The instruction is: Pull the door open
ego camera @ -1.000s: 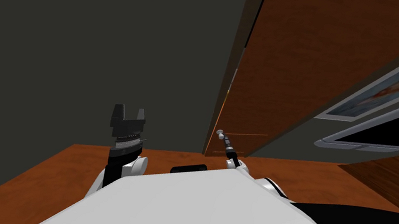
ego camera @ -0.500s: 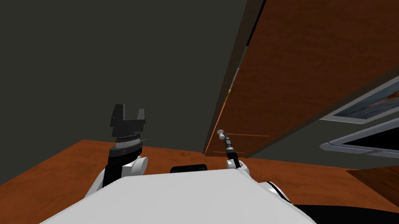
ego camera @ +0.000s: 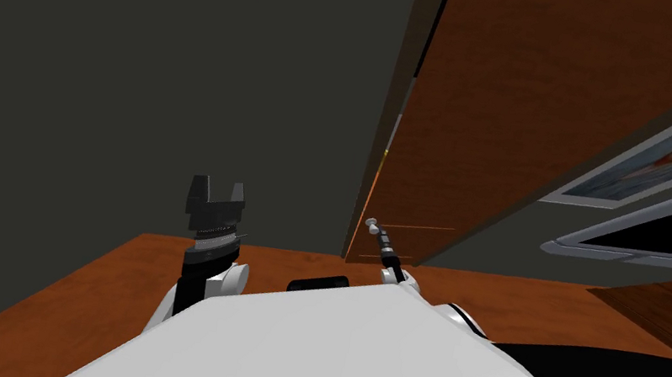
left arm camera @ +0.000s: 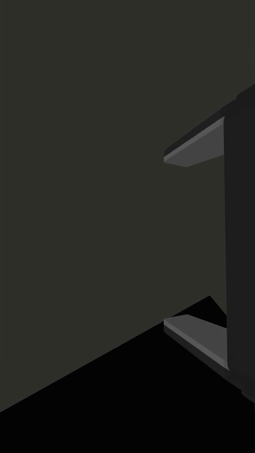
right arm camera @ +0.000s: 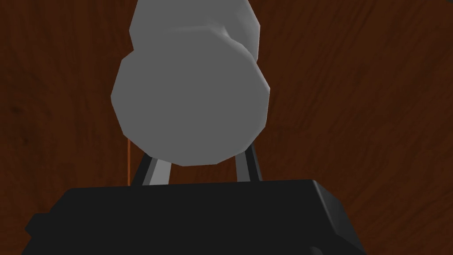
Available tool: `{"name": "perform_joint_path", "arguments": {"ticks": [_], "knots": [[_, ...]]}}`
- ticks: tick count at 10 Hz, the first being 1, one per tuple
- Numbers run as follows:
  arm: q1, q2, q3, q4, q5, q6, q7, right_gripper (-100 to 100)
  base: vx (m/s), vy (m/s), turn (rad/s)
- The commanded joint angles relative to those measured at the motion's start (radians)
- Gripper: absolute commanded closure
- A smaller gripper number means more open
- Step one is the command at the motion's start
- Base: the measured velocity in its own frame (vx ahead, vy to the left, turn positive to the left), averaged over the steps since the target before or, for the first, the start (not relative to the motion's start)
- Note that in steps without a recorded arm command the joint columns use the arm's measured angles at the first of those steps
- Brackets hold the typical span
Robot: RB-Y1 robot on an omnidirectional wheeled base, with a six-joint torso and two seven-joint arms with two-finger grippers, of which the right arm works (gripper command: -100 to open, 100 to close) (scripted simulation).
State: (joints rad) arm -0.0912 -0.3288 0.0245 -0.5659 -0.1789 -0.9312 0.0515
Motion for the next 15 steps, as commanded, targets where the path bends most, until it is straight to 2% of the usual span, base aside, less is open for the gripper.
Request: {"name": "perform_joint_path", "arguments": {"ticks": [1, 3, 4, 5, 6, 7, 9, 11, 12, 13, 14, 15], "knots": [[-0.007, 0.023, 0.019, 0.003, -0.015, -0.009, -0.05, 100, -0.072, -0.042, 0.187], [-0.007, 0.023, 0.019, 0.003, -0.015, -0.009, -0.067, 100, -0.041, -0.03, 0.054], [-0.004, 0.022, 0.02, 0.0, -0.031, -0.006, -0.109, 100, -0.04, -0.021, 0.072], [-0.004, 0.022, 0.02, 0.0, -0.031, -0.006, -0.109, 100, -0.037, -0.026, 0.067], [-0.002, 0.022, 0.021, -0.004, -0.047, -0.003, -0.149, 100, -0.044, -0.027, 0.107], [-0.002, 0.022, 0.021, -0.004, -0.047, -0.003, -0.151, 100, -0.043, -0.015, 0.071], [0.002, 0.022, 0.022, -0.01, -0.079, 0.003, -0.215, 100, -0.063, -0.03, 0.119], [0.002, 0.022, 0.022, -0.01, -0.079, 0.003, -0.234, 100, -0.036, -0.018, 0.04], [0.004, 0.022, 0.023, -0.014, -0.095, 0.006, -0.275, 100, -0.038, -0.015, 0.06], [0.004, 0.022, 0.023, -0.014, -0.095, 0.006, -0.275, 100, -0.039, -0.021, 0.077], [0.007, 0.022, 0.024, -0.017, -0.111, 0.009, -0.317, 100, -0.051, -0.021, 0.102], [0.007, 0.022, 0.024, -0.017, -0.111, 0.009, -0.317, 100, -0.043, -0.018, 0.059]]}}
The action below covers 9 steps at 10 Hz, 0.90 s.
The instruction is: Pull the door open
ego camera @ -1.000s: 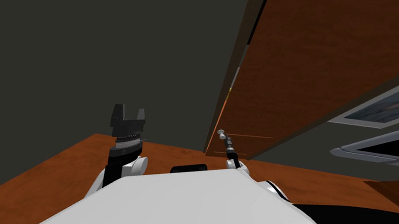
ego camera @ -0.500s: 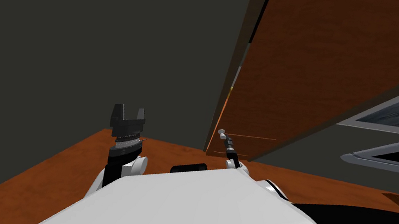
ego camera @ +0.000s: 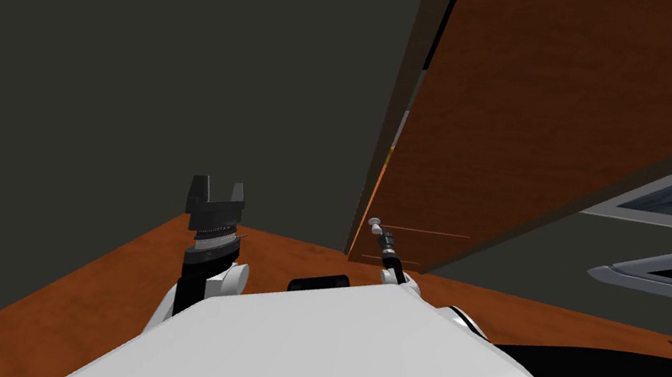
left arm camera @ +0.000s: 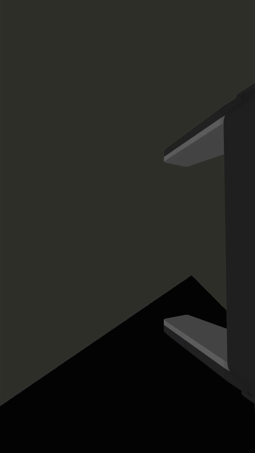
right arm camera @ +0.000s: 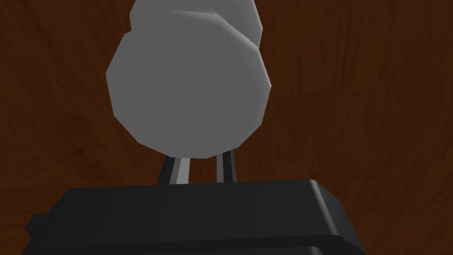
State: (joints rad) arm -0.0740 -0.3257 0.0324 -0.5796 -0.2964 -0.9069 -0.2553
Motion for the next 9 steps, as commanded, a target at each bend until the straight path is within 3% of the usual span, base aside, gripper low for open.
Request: {"name": "perform_joint_path", "arguments": {"ticks": [1, 4, 6, 7, 9], "knots": [[-0.008, 0.019, 0.017, -0.007, -0.01, -0.012, -0.05, 100, -0.048, -0.019, 0.104], [-0.004, 0.019, 0.019, -0.013, -0.042, -0.006, -0.122, 100, -0.07, -0.032, 0.127], [-0.004, 0.019, 0.019, -0.013, -0.042, -0.006, -0.135, 100, -0.025, -0.013, 0.016], [0.031, 0.01, 0.01, -0.045, -0.063, 0.027, -0.163, -100, -0.032, -0.023, -0.015], [0.03, 0.014, 0.018, -0.05, -0.079, 0.03, -0.212, -100, -0.055, -0.015, -0.012]]}}
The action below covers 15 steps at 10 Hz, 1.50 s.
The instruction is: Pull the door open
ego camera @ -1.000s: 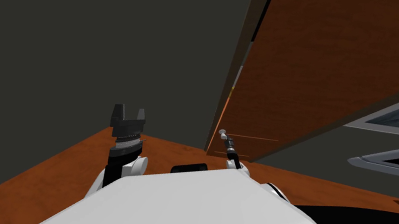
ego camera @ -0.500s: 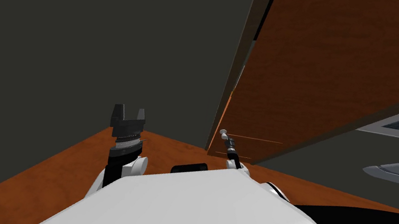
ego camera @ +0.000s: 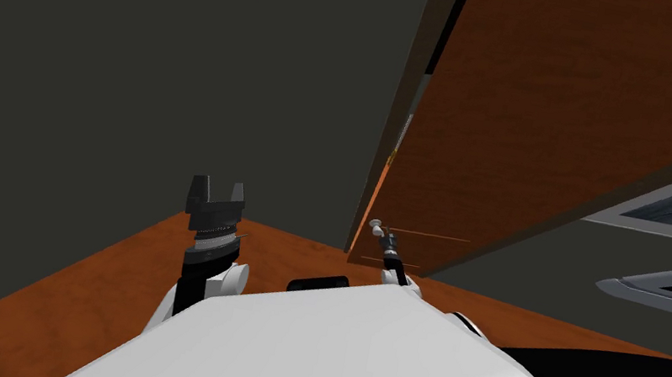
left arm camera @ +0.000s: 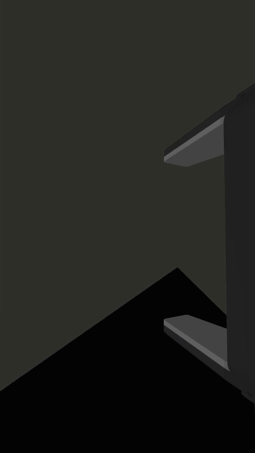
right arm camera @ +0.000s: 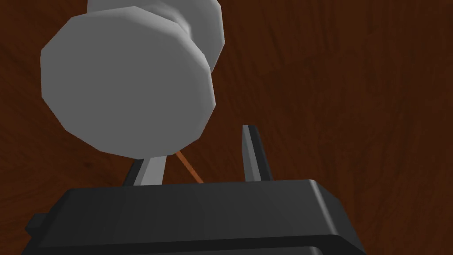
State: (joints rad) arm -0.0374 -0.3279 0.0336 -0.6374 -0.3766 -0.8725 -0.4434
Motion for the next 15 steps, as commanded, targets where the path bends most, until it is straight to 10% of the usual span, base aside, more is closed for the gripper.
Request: {"name": "perform_joint_path", "arguments": {"ticks": [1, 15], "knots": [[-0.008, 0.018, 0.022, 0.005, -0.009, -0.003, -0.05, -100, -0.065, -0.023, 0.006], [-0.014, 0.045, 0.077, -0.03, -0.123, 0.014, -0.368, -100, -0.051, 0.002, 0.027]]}}
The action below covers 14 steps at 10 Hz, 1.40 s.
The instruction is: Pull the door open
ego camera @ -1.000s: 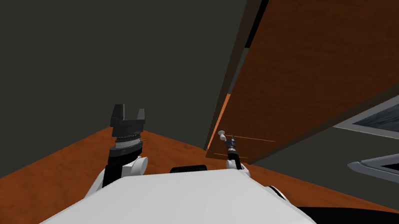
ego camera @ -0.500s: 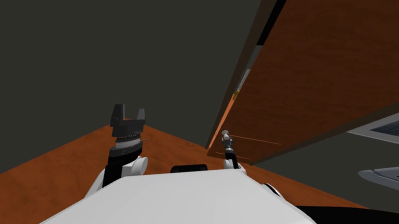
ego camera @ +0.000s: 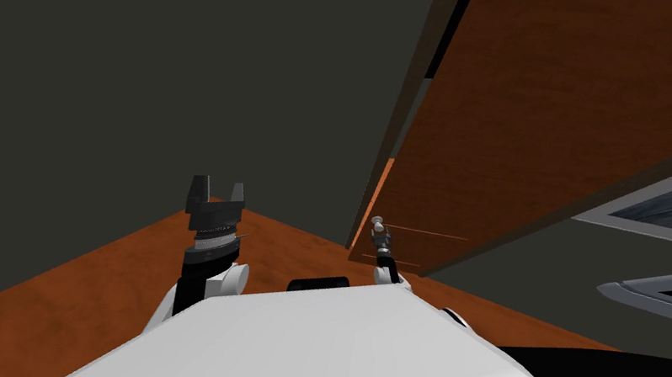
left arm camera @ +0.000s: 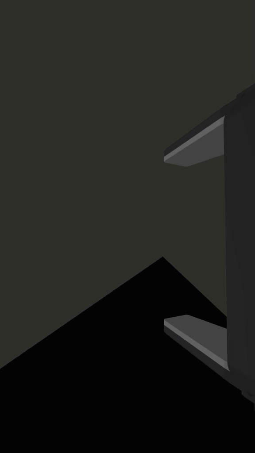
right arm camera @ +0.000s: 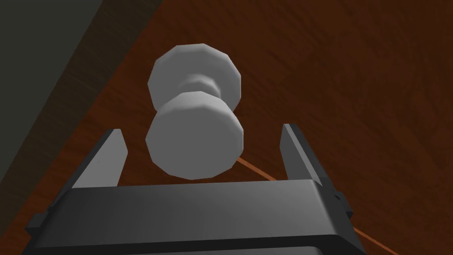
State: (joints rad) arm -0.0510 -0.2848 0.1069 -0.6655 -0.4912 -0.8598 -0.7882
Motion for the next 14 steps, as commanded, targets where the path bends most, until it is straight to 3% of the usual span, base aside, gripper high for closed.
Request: {"name": "perform_joint_path", "arguments": {"ticks": [1, 8, 14], "knots": [[0.0, 0.002, 0.004, -0.002, -0.008, 0.001, -0.029, -100, -0.045, -0.013, 0.014], [-0.005, 0.021, 0.043, -0.026, -0.088, 0.013, -0.22, -100, -0.058, -0.01, 0.021], [-0.008, 0.031, 0.064, -0.039, -0.13, 0.019, -0.356, -100, -0.057, -0.011, 0.016]]}}
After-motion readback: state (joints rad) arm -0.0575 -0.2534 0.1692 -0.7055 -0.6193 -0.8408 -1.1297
